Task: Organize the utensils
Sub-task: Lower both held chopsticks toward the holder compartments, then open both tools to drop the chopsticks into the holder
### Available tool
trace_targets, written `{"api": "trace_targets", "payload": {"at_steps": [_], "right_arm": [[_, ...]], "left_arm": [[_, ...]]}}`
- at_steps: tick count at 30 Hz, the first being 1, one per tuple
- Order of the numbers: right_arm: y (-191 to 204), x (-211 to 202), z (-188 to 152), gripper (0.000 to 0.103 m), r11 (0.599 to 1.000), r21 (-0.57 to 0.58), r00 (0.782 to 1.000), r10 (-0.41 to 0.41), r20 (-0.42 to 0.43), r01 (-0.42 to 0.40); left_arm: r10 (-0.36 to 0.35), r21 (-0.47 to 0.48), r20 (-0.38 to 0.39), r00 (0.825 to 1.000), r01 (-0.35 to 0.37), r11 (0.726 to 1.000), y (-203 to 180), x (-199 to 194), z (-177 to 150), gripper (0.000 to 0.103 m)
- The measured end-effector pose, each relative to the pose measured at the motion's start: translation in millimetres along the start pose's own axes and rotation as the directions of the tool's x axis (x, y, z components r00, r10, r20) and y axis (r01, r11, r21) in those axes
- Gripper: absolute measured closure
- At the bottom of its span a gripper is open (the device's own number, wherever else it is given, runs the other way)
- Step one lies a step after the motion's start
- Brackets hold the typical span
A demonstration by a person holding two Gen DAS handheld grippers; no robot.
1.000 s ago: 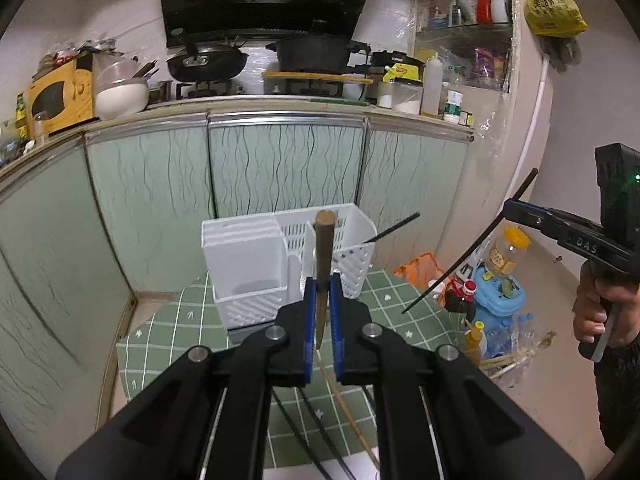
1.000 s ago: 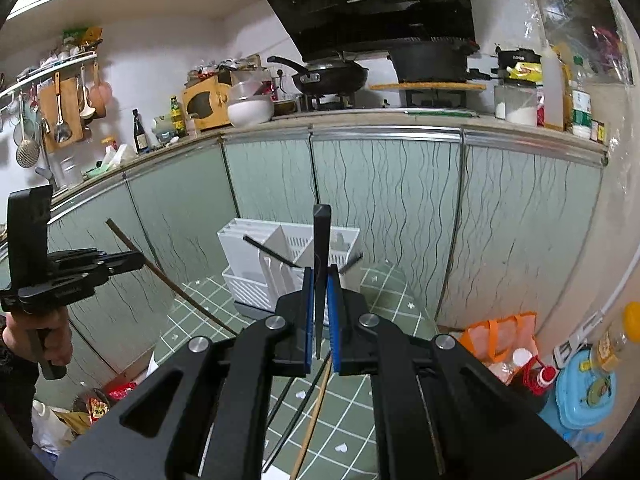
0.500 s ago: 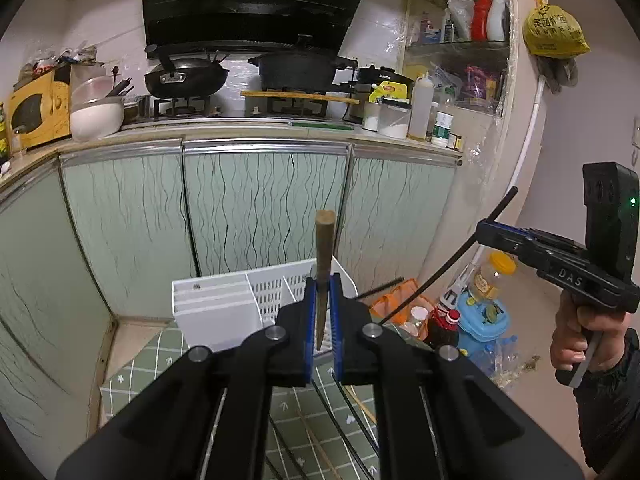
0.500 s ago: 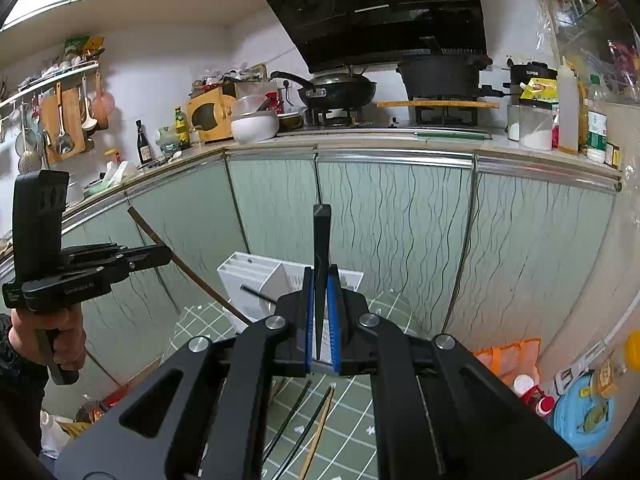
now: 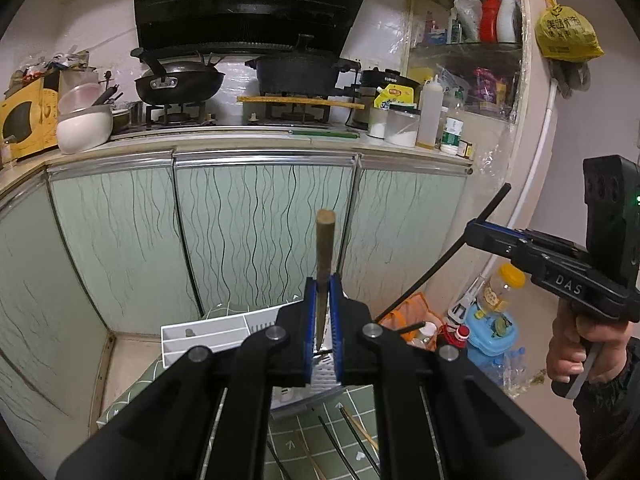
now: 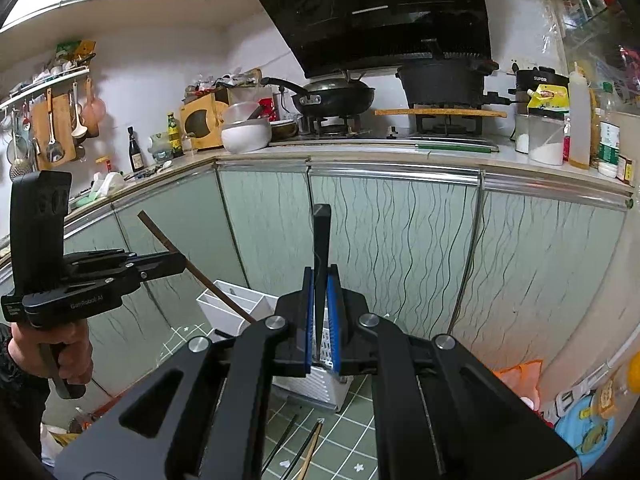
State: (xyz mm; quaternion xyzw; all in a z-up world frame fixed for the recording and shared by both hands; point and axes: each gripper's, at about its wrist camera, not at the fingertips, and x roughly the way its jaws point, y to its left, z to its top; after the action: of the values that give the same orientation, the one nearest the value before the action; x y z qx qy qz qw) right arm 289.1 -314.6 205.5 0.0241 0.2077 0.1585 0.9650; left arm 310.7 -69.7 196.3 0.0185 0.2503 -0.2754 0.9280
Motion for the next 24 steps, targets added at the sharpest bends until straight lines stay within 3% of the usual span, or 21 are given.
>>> {"api": "trace_targets", "payload": {"at_steps": [15,19,21,22,23,24], "right_arm": [[-31,61,-30,0.097,0.996,0.081,0.997,0.026,-0.077,-0.020],[-29,72,-40,0.094,0.999,0.031,0.994,-0.009,-0.110,0.012],[-27,73,-45,0.074,1.000,0.007,0.992,-0.026,-0.123,0.027],[-26,71,-47,0.055,1.000,-0.004,0.992,-0.026,-0.122,0.025],[-26,69,-49,0.042,0.999,-0.013,0.993,-0.033,-0.118,0.031],[-26,66,-51,0.039,0.999,-0.020,0.993,-0.040,-0.114,0.038]], "left_arm": [[-0.001,-0.019,-0.069,0.998,-0.001,1.000,15,64,-24,0.095],[0.026,-0.006,-0.070,0.997,-0.027,1.000,16,71,-32,0.093],[0.055,0.007,-0.059,0.997,-0.055,0.998,15,70,-35,0.082],[0.057,0.010,-0.051,0.997,-0.056,0.998,15,68,-35,0.060],[0.060,0.010,-0.037,0.997,-0.060,0.998,14,65,-36,0.024],[0.076,0.009,-0.005,0.997,-0.076,0.997,14,59,-36,0.009]]}}
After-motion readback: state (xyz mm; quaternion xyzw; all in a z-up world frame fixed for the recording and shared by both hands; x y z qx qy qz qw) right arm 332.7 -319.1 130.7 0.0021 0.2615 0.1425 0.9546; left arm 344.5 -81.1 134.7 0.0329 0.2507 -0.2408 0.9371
